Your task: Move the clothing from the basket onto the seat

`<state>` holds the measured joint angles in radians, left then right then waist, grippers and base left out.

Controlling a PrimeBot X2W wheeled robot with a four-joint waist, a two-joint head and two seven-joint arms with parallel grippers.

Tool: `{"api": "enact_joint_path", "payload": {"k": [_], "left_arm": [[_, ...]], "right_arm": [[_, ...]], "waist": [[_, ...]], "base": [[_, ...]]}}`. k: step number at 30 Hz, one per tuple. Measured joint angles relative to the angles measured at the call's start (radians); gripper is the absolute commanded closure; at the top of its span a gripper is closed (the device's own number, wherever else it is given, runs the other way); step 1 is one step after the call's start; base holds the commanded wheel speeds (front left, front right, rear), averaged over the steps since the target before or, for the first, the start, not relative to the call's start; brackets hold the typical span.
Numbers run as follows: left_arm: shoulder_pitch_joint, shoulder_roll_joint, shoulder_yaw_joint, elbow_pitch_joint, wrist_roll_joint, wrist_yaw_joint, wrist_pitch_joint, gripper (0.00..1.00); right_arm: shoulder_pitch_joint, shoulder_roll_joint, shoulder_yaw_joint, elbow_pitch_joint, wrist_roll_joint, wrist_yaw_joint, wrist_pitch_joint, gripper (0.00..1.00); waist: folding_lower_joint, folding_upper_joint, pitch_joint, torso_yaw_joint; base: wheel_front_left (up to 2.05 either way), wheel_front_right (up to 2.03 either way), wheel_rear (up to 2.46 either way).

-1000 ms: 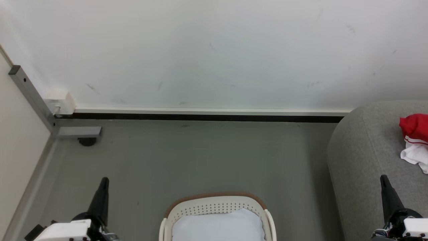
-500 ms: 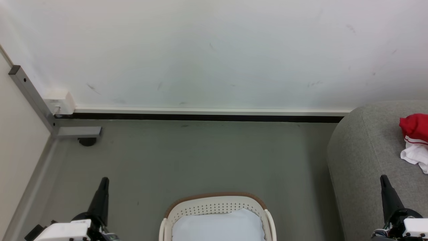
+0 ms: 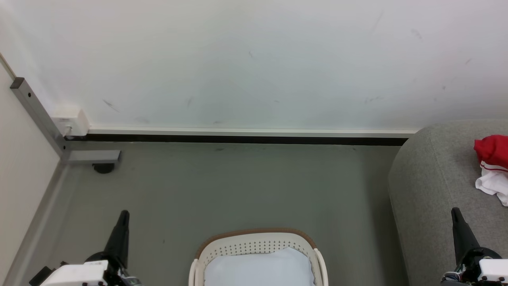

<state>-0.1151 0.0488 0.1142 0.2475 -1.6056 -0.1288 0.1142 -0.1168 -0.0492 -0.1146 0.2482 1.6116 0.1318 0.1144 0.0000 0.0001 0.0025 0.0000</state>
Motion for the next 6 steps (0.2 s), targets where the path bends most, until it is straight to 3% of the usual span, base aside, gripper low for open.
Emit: {"api": "enact_joint_path", "payload": {"k": [6], "left_arm": [[0.000, 0.000, 0.000, 0.000, 0.000, 0.000, 0.000, 1.00]], "right_arm": [[0.000, 0.000, 0.000, 0.000, 0.000, 0.000, 0.000, 1.00]], "waist": [[0.0000, 0.0000, 0.000, 0.000]], "base": [[0.00, 0.00, 0.00]]}}
